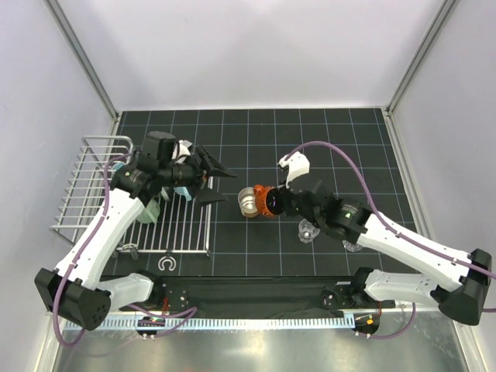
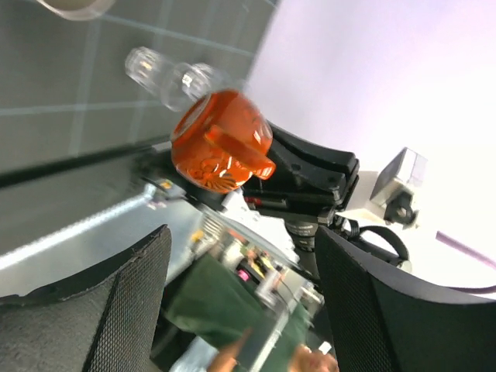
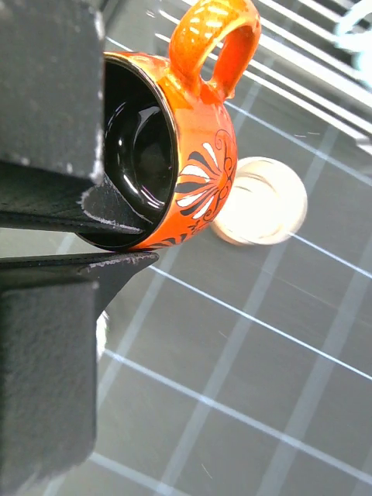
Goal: Load the cups into the dish rack
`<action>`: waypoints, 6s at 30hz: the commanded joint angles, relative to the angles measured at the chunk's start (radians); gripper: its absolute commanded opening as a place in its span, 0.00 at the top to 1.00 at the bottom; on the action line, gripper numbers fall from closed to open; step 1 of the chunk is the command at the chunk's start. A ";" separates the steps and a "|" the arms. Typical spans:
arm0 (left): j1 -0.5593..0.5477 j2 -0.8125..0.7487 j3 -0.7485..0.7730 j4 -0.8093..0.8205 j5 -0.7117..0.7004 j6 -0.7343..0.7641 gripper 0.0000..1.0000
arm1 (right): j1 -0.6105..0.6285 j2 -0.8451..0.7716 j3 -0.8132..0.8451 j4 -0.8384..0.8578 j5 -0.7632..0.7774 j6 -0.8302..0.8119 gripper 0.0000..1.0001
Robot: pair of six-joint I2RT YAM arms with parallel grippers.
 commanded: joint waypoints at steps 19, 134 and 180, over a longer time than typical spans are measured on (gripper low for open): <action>-0.247 0.011 -0.148 0.629 0.164 -0.742 0.11 | 0.006 -0.285 -0.091 0.642 0.062 -0.696 0.96; -0.129 -0.108 0.076 -0.102 -0.307 0.027 1.00 | 0.004 -0.490 -0.278 0.372 0.414 -0.477 0.29; -0.130 -0.183 -0.626 0.253 -1.235 0.414 1.00 | 0.006 -0.346 -0.148 0.170 0.309 -0.176 0.29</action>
